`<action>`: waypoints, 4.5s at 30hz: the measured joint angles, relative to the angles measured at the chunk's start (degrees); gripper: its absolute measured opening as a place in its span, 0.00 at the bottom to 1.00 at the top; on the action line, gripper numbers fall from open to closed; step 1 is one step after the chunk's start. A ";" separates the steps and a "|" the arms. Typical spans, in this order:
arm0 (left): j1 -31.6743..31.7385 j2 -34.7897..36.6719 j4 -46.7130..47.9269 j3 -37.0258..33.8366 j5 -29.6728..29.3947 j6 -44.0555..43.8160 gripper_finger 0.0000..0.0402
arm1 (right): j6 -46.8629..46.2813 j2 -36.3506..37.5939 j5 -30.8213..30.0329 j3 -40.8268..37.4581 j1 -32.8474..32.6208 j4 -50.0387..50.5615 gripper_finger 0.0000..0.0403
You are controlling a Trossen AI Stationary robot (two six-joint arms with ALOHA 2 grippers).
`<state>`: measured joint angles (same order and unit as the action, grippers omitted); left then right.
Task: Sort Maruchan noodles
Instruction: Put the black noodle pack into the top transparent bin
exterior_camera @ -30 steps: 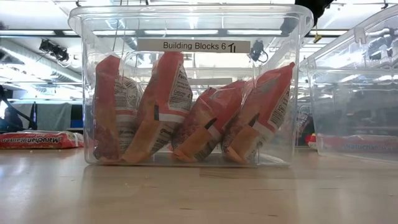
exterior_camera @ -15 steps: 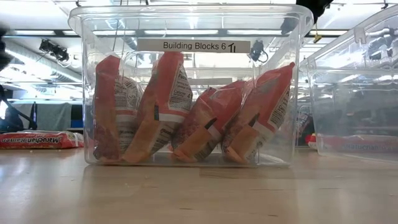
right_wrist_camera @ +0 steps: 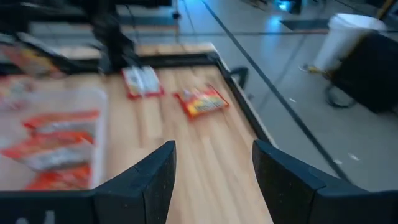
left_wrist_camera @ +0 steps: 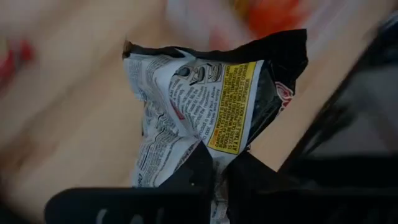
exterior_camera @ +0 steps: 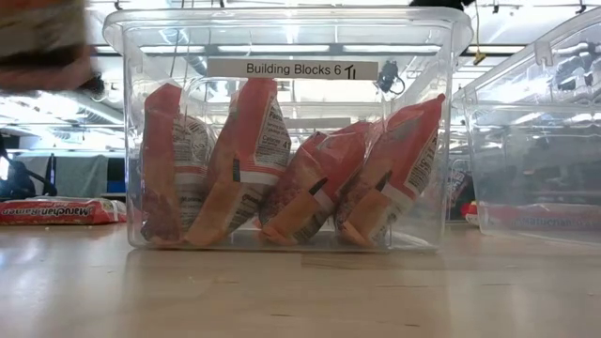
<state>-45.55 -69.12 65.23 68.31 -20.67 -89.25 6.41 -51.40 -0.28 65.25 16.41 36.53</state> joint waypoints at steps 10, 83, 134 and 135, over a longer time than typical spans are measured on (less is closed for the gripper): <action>4.76 11.12 -27.73 0.00 -32.25 37.21 0.06 | -10.19 -4.54 14.40 0.00 -6.67 -10.49 0.54; 19.99 17.17 -45.00 0.00 -18.46 65.81 0.56 | -28.49 -18.19 14.92 -0.02 7.66 -20.77 0.27; 59.71 9.62 -13.29 0.00 11.66 62.97 0.55 | -28.99 -38.93 3.06 -0.07 32.19 10.31 0.54; 60.35 9.76 -13.31 0.00 11.98 63.94 0.55 | -29.57 -38.22 3.98 -0.07 32.19 10.18 0.54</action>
<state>14.80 -59.35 51.92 68.31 -8.69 -25.31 -23.16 -89.62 3.70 65.19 48.60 46.70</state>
